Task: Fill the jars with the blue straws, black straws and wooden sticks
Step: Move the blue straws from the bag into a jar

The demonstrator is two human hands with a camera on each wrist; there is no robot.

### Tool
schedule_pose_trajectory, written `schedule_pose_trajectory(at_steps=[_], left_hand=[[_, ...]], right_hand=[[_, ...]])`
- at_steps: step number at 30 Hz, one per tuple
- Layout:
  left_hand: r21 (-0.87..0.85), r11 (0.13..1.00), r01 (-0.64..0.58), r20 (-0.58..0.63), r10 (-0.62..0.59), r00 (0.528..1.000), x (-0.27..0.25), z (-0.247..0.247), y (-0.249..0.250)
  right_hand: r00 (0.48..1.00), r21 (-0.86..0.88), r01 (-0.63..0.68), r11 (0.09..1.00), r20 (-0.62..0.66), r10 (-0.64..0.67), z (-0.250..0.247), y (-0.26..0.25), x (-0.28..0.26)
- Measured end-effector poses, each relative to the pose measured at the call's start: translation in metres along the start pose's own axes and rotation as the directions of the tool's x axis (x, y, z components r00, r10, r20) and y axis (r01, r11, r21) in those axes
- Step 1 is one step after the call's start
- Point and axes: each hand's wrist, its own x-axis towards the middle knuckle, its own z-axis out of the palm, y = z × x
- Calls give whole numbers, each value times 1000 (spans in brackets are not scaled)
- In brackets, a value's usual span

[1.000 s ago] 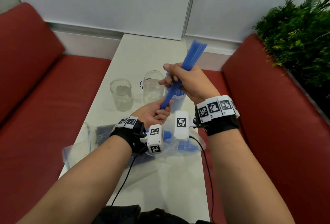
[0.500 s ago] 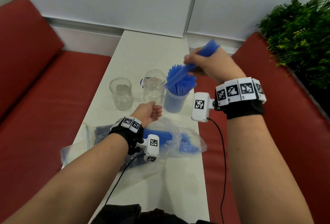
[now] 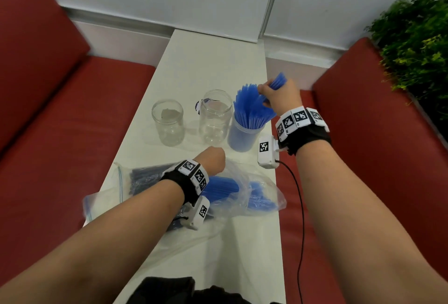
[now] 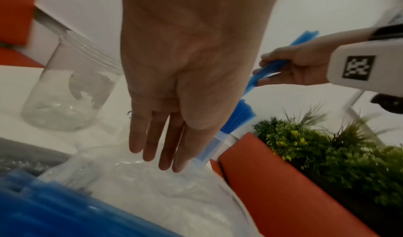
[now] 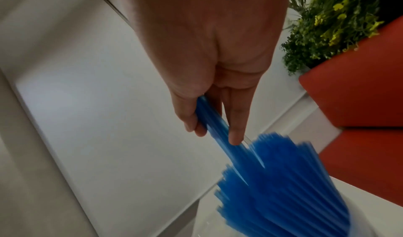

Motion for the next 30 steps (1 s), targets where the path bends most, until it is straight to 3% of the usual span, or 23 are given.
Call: schedule_pose_trajectory(at_steps=[4, 6, 8, 11, 13, 15, 18, 21, 22, 25, 27, 30], left_hand=[[195, 979, -66, 79, 51, 996, 1, 11, -3], [270, 957, -108, 108, 81, 991, 3, 16, -4], [325, 936, -136, 126, 100, 987, 7, 20, -6], [372, 912, -174, 172, 116, 978, 14, 26, -9], [395, 898, -193, 196, 123, 973, 18, 30, -9], [407, 892, -196, 215, 116, 970, 20, 34, -8], [430, 880, -202, 244, 102, 964, 18, 41, -9], [489, 847, -209, 250, 94, 964, 12, 47, -11], [524, 825, -213, 247, 92, 965, 10, 49, -10], [614, 757, -224, 250, 83, 965, 5, 51, -10], [644, 733, -219, 251, 69, 966, 3, 51, -9], [666, 711, -225, 261, 60, 963, 1, 47, -8]], right_hand=[[995, -64, -93, 994, 42, 96, 18, 20, 17], [998, -92, -59, 994, 17, 61, 24, 25, 20], [993, -34, 64, 997, -94, -67, 27, 26, 20], [906, -32, 305, 952, -299, -300, 31, 22, 20], [847, -178, 424, 888, -268, -458, 36, 20, 24], [843, -387, 450, 804, -111, -526, 44, 23, 31], [945, -609, 315, 728, 129, -301, 59, 38, 30], [961, -753, 272, 599, 237, -139, 67, 58, 24], [959, -755, 282, 593, 246, -143, 67, 61, 24], [961, -676, 273, 685, 155, -229, 65, 57, 27], [958, -690, 269, 672, 117, -263, 65, 53, 29], [967, -745, 253, 617, 200, -155, 66, 54, 29]])
